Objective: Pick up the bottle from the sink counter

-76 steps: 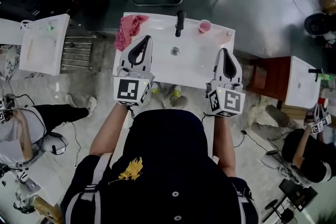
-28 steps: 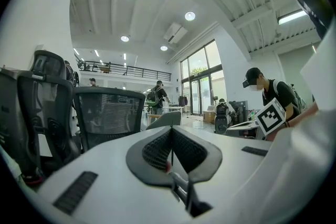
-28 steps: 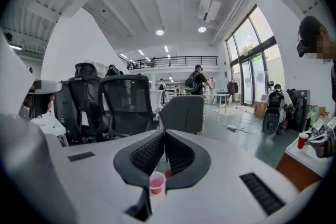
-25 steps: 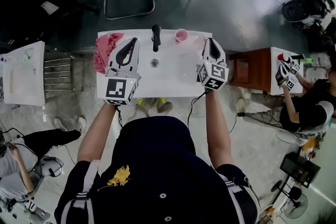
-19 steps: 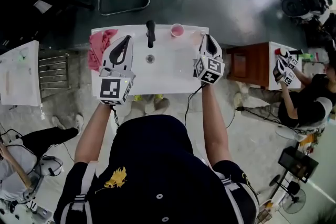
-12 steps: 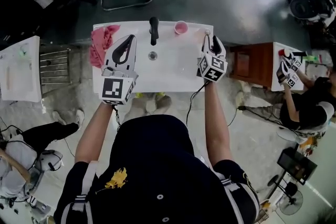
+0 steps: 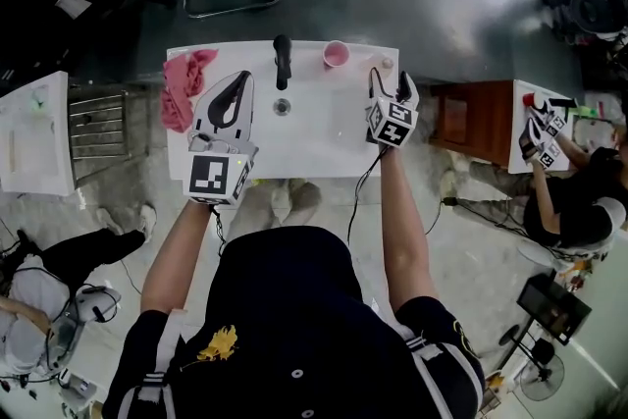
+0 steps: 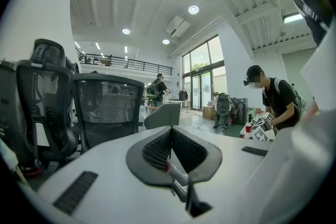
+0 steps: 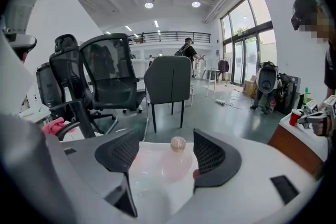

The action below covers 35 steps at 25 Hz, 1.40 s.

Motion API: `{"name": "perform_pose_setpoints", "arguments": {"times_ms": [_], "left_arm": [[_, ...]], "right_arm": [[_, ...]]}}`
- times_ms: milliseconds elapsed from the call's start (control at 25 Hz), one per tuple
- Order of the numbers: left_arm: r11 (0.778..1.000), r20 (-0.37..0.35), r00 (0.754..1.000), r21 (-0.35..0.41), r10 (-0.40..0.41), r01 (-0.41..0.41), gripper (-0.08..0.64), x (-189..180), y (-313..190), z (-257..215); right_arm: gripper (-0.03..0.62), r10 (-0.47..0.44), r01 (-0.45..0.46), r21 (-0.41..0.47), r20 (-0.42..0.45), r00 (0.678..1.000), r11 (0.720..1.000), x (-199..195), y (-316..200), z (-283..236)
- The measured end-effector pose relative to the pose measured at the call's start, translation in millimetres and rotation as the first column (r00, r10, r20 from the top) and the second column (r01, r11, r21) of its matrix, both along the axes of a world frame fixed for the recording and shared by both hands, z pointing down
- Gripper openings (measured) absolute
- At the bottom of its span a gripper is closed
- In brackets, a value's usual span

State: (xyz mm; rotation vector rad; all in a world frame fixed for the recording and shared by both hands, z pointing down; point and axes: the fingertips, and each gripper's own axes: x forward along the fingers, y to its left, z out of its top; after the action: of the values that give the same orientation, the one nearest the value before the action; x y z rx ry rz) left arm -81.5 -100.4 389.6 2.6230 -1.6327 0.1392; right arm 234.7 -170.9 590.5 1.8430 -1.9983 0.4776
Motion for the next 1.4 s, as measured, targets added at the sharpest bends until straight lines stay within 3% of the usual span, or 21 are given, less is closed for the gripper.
{"name": "perform_pose_setpoints", "arguments": {"times_ms": [480,1400], "left_arm": [[1.0,0.001,1.0,-0.025,-0.01,0.01,0.018,10.2,-6.4,11.9],[0.996,0.003,1.0,-0.082,-0.023,0.024,0.018,17.3,-17.2,36.6]], "right_arm": [[0.43,0.04,-0.042,-0.089,-0.023,0.999,0.995,20.4,-25.6,65.6],[0.434,0.066,-0.077,-0.182,-0.067,0.996,0.98,27.8,-57.7,129.1]]}}
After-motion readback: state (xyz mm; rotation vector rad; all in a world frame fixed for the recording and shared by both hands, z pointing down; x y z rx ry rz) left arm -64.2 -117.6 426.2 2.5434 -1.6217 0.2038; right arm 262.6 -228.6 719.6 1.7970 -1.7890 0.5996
